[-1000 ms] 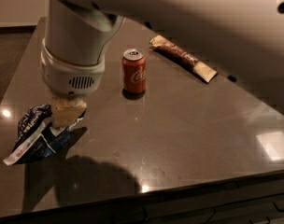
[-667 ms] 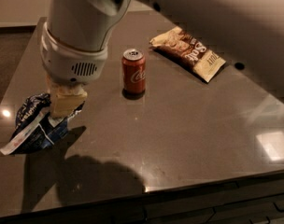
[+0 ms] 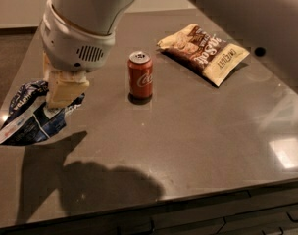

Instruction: Pick blue chip bag

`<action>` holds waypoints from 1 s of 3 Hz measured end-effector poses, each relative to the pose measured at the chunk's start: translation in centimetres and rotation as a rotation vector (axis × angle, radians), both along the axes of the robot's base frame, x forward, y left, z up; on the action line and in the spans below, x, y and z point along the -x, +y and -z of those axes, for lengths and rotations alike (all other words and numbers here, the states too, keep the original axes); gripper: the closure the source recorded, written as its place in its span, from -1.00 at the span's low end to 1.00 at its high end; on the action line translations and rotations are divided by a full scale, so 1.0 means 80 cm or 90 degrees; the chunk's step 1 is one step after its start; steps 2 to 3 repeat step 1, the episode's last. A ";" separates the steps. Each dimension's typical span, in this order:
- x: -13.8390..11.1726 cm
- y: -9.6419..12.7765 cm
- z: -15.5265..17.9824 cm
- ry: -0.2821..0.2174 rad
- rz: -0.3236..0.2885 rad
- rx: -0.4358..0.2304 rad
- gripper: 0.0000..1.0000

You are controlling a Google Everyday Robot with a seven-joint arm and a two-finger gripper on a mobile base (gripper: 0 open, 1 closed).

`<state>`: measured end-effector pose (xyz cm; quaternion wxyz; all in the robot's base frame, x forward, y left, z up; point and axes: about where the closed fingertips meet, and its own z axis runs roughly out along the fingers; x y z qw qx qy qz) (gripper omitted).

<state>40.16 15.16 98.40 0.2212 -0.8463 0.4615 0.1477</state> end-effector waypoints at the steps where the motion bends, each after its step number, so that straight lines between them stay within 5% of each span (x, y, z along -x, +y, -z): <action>1: 0.000 0.000 0.000 0.000 0.000 -0.001 1.00; 3: 0.000 0.000 0.000 0.000 0.000 -0.001 1.00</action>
Offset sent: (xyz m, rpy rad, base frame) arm 0.0000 0.0000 0.0000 0.0000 0.0000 0.0000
